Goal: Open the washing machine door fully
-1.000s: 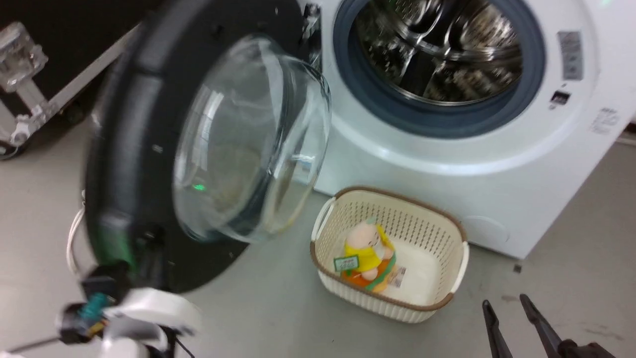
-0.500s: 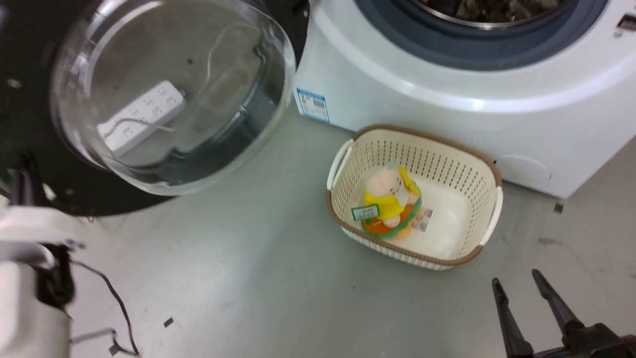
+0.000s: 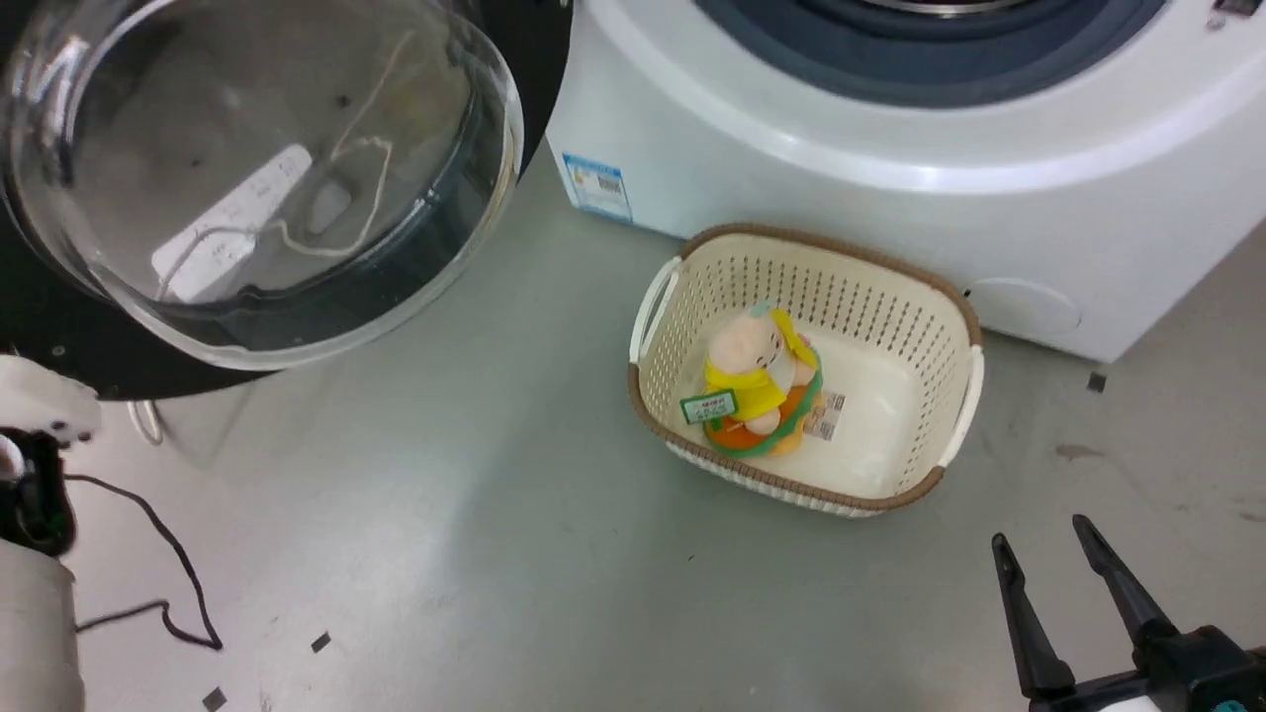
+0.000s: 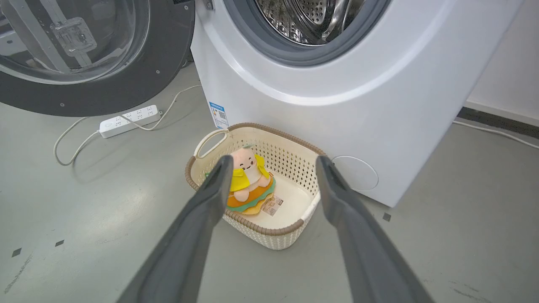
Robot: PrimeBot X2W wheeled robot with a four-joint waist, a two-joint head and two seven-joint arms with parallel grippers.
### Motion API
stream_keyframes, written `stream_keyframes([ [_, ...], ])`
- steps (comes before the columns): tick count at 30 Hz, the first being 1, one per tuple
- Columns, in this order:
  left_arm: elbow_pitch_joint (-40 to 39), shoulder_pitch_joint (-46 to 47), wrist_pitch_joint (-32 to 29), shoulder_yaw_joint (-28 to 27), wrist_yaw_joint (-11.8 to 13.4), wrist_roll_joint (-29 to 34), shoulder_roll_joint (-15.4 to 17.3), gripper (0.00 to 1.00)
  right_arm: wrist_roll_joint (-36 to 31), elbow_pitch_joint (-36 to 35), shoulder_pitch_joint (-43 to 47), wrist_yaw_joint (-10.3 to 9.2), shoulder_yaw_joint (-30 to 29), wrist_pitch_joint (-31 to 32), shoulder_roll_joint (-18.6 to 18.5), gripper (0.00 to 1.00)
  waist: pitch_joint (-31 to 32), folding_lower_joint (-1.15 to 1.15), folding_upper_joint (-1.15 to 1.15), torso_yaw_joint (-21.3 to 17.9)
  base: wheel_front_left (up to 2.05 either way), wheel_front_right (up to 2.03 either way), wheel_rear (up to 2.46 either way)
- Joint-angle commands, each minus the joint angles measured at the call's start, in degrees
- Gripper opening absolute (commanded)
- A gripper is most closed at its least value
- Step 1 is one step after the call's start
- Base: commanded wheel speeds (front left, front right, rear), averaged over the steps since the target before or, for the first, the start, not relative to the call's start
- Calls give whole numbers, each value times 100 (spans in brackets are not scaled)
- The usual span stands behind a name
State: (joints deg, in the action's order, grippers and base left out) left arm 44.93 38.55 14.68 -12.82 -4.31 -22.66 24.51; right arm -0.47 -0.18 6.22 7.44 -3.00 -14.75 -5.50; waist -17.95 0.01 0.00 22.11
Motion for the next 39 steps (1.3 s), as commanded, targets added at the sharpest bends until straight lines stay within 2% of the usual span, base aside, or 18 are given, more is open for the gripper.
stream_keyframes([
  [1, -145, -205, 30, -5, -44, 128, -71, 0, 10, 14, -97, 5, -9, -25, 29, 100, 210, -1, 0, -47, 0, 0, 0],
  [10, -1491, -1659, 31, 345, -244, 660, -861, 0, 105, 7, -73, 5, -219, -25, 203, 100, 1161, -1, 0, -369, 0, 0, 0],
  [16, -2380, -2618, 31, 758, -290, 793, -1441, 0, 108, -2, 23, 5, -315, -25, 247, 100, 1761, -1, 0, -805, 0, 0, 0],
  [23, -3371, -3626, 31, 904, -219, 997, -1957, 0, 209, -62, 148, 5, -266, -25, 260, 100, 2111, -1, 0, -1451, 0, 0, 0],
  [27, -3643, -4022, 31, 1056, -120, 1163, -2075, 0, 273, -43, 198, 5, -225, -25, 261, 100, 2206, -1, 0, -1684, 0, 0, 0],
  [28, -3694, -4102, 31, 1063, -70, 1177, -2095, 66, 278, -38, 213, 5, -199, -25, 261, 100, 2224, -1, 0, -1729, 0, 0, 0],
  [29, -3726, -4173, 31, 1077, -22, 1201, -2110, 100, 281, -34, 229, 5, -178, -25, 261, 100, 2237, -1, 0, -1765, 0, 0, 0],
  [39, -3989, -4599, 31, 1498, 121, 1578, -2156, 100, 297, 90, 371, 5, -253, -25, 261, 100, 2294, -1, 0, -1901, 0, 0, 0],
])
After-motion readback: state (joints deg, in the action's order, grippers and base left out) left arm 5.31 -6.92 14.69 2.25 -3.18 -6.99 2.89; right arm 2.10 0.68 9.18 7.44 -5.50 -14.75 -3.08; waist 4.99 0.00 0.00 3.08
